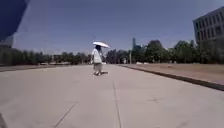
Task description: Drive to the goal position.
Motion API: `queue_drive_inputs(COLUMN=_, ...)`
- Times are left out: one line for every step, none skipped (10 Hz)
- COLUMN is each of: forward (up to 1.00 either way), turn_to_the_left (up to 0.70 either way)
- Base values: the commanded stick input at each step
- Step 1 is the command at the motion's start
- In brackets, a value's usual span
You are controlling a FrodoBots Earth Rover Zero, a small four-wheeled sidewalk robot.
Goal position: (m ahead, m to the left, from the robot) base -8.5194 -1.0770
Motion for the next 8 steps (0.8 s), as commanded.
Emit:
queue_drive_inputs(forward=1.00, turn_to_the_left=0.00)
queue_drive_inputs(forward=1.00, turn_to_the_left=0.00)
queue_drive_inputs(forward=1.00, turn_to_the_left=0.00)
queue_drive_inputs(forward=1.00, turn_to_the_left=0.00)
queue_drive_inputs(forward=1.00, turn_to_the_left=0.00)
queue_drive_inputs(forward=1.00, turn_to_the_left=0.00)
queue_drive_inputs(forward=1.00, turn_to_the_left=0.20)
queue_drive_inputs(forward=0.60, turn_to_the_left=0.64)
